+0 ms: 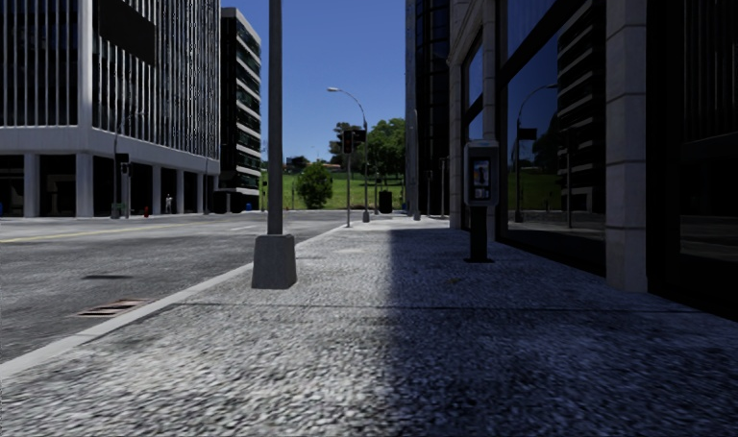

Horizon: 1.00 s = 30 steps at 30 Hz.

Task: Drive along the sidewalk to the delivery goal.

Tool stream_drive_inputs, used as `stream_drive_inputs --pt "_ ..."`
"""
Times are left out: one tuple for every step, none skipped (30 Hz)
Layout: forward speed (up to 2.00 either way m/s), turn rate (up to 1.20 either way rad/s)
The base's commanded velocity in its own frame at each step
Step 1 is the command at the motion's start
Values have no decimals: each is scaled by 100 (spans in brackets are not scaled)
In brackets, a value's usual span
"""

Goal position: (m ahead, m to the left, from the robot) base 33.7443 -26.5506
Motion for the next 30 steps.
stream_drive_inputs --pt "200 -24" --pt "200 -24" --pt "200 -24" --pt "200 -24" --pt "200 -24" --pt "200 -24" --pt "200 -24" --pt "200 -24" --pt "200 -24" --pt "200 -24" --pt "200 -24" --pt "200 -24" --pt "200 -24" --pt "200 -24" --pt "200 -24" --pt "200 -24" --pt "200 -24" --pt "200 -24" --pt "200 -24" --pt "200 0" --pt "200 0" --pt "200 0" --pt "200 0" --pt "200 0" --pt "200 0" --pt "200 0" --pt "200 0" --pt "200 0" --pt "200 0" --pt "200 0"
